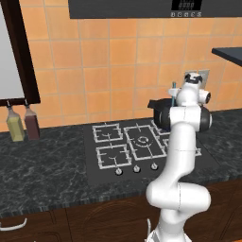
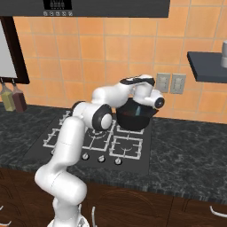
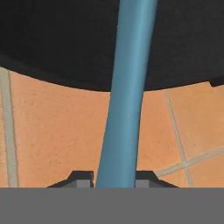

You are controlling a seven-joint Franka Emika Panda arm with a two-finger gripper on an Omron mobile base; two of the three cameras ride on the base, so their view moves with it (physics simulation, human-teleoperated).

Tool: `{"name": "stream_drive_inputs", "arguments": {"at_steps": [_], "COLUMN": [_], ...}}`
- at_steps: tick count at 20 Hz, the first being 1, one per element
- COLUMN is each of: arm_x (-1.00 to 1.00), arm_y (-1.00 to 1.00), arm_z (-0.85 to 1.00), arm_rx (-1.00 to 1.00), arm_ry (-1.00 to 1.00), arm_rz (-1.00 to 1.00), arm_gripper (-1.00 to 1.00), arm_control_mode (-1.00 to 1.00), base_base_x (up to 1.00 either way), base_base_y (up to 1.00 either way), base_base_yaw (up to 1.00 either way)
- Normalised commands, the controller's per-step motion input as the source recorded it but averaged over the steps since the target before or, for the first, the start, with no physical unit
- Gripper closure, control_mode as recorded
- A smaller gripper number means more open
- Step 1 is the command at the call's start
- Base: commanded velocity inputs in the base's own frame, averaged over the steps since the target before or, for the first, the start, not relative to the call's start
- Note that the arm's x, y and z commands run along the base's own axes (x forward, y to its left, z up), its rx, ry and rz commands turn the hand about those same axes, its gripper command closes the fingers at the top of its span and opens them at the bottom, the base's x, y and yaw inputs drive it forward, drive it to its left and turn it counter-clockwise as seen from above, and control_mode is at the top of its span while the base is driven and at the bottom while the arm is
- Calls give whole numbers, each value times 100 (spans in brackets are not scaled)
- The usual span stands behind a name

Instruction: Put the bell pepper and bell pepper in the pot. Retrieve the spatula and lightly stir the vegetables in the pot.

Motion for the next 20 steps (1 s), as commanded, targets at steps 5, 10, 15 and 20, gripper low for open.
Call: {"name": "stream_drive_inputs", "arguments": {"at_steps": [5,10,15,20], "arm_x": [3,1,-35,-33], "arm_y": [41,55,5,1], "arm_z": [-1,0,5,12], "arm_rx": [-7,2,1,0], "arm_ry": [-9,-38,-11,9], "arm_rz": [13,14,3,0], "arm_gripper": [100,100,100,100], "arm_control_mode": [-100,-100,-100,-100], "base_base_x": [0,0,0,0], "base_base_y": [0,0,0,0], "base_base_yaw": [0,0,0,0]}}
